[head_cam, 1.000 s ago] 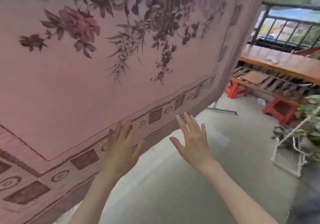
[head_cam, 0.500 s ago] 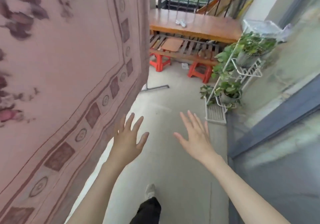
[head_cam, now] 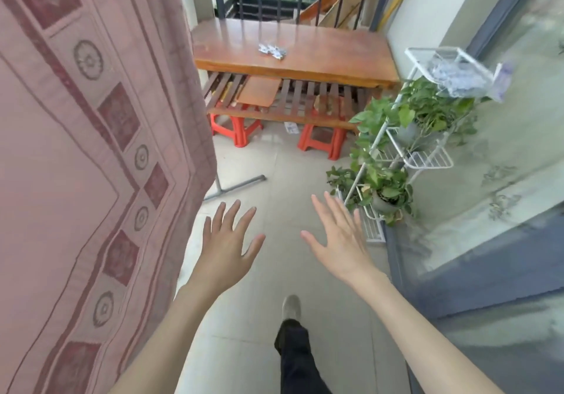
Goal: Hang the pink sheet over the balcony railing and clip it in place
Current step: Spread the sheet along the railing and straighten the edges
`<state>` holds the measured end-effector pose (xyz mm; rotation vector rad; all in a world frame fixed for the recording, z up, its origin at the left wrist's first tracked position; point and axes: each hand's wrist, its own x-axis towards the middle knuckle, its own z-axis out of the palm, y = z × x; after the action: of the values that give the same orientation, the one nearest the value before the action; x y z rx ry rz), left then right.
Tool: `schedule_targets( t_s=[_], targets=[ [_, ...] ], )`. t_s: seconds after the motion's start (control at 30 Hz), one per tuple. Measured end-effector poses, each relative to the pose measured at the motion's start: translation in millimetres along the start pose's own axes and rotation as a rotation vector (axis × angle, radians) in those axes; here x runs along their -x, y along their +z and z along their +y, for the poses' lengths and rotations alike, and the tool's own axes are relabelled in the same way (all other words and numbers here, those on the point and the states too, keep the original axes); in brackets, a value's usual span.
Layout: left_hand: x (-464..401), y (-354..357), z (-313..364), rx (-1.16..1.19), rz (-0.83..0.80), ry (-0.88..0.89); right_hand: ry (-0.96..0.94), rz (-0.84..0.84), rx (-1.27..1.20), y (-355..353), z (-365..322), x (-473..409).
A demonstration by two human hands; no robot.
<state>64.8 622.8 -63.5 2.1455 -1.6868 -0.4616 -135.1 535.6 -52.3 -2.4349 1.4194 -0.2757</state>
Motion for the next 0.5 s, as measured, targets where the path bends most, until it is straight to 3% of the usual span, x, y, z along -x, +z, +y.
schedule_targets(
  t_s=[0.33,0.5],
  targets=[
    [-269,-36,15,-0.065,0.109,0.039,-0.055,0.037,0.053,-47,58,-271],
    [-372,-37,-6,-0.055,0.081,-0.032,-0.068,-0.018,0.051,-46,73,-378]
  ],
)
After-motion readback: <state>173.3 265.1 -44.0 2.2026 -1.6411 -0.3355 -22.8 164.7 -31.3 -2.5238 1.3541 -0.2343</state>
